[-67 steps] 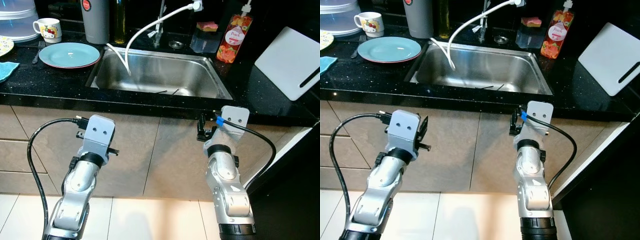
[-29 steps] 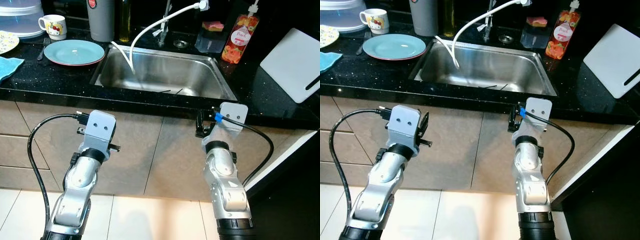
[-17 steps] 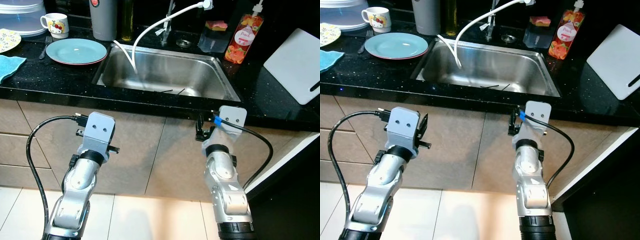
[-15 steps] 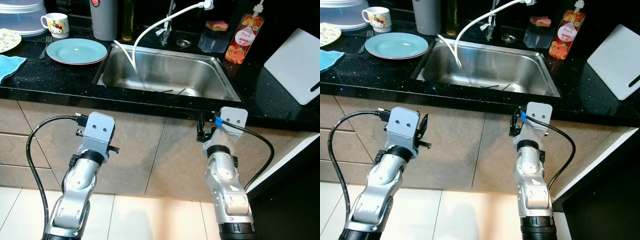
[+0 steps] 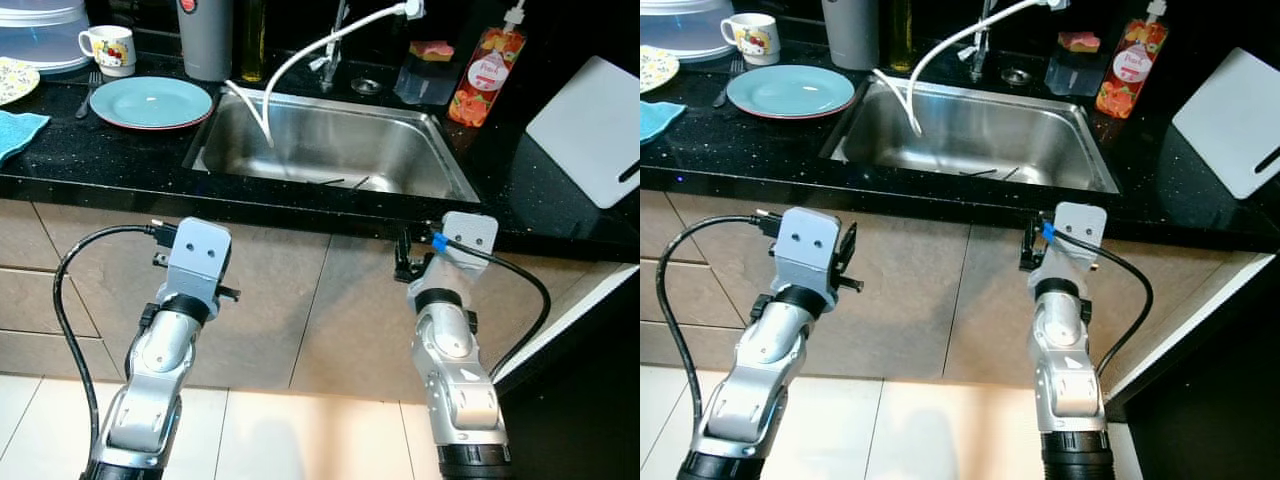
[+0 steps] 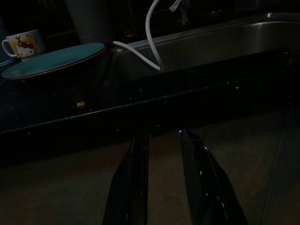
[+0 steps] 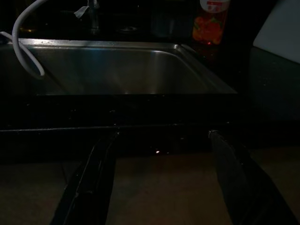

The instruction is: Kitchen organization

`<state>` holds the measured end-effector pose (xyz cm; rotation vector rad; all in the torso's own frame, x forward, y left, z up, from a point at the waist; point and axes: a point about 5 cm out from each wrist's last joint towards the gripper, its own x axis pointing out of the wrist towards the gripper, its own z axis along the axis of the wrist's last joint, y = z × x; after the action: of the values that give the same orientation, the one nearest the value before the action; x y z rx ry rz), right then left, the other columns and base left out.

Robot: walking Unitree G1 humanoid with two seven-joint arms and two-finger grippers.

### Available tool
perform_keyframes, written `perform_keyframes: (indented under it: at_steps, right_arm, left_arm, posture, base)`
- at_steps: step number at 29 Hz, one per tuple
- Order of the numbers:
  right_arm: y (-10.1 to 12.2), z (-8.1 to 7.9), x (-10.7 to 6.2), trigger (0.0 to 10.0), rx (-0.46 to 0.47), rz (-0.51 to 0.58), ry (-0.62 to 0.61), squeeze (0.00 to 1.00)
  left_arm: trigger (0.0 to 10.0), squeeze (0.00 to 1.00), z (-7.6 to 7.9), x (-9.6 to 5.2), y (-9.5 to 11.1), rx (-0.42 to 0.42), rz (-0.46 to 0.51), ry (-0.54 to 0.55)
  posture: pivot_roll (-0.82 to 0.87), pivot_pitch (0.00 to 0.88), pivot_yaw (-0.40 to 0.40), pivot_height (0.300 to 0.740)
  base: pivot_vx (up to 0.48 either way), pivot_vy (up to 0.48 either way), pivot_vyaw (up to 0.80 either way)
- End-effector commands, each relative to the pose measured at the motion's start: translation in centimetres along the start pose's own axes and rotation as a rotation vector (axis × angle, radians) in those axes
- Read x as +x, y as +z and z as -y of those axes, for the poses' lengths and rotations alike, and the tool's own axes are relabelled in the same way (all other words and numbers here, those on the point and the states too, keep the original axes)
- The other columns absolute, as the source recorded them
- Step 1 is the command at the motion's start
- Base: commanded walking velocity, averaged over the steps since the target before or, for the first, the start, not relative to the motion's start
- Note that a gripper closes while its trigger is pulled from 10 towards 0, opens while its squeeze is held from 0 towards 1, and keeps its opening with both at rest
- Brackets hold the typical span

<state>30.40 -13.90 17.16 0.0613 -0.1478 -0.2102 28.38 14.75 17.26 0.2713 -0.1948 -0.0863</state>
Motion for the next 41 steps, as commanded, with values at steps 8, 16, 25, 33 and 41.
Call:
perform_keyframes:
  at_steps: [8, 16, 25, 33, 41]
  right_arm:
    - [-0.1, 0.3, 0.1, 10.0, 0.005, -0.002, -0.012, 0.0]
    - [-0.1, 0.3, 0.2, 10.0, 0.004, 0.0, -0.01, 0.0]
    - [0.1, 0.2, 0.4, 10.0, 0.001, 0.011, -0.002, 0.0]
    - [0.1, -0.4, 0.7, 10.0, 0.011, 0.022, 0.015, 0.0]
    - [0.4, 0.1, 0.9, 10.0, 0.005, 0.037, -0.005, 0.0]
  left_arm:
    - [10.0, 0.0, 0.5, 0.1, 0.5, 0.005, 0.017, -0.017]
    - [10.0, 0.0, 0.6, 0.3, 0.6, 0.006, 0.021, -0.021]
    - [10.0, 0.0, 0.6, 0.5, 0.3, 0.002, 0.024, -0.021]
    - [10.0, 0.0, 0.6, 0.9, 0.4, 0.011, 0.041, -0.027]
    - [10.0, 0.0, 1.7, 1.1, 0.3, 0.004, 0.053, -0.073]
  posture:
    - [0.24, 0.0, -0.123, 0.74]
    - [0.24, 0.0, -0.126, 0.74]
    - [0.23, 0.0, -0.129, 0.74]
    - [0.25, 0.0, -0.137, 0.74]
    - [0.23, 0.0, -0.124, 0.74]
  base:
    - [0.0, 0.0, 0.0]
    - [0.0, 0.0, 0.0]
    - [0.0, 0.0, 0.0]
    - [0.0, 0.0, 0.0]
    - [0.0, 0.0, 0.0]
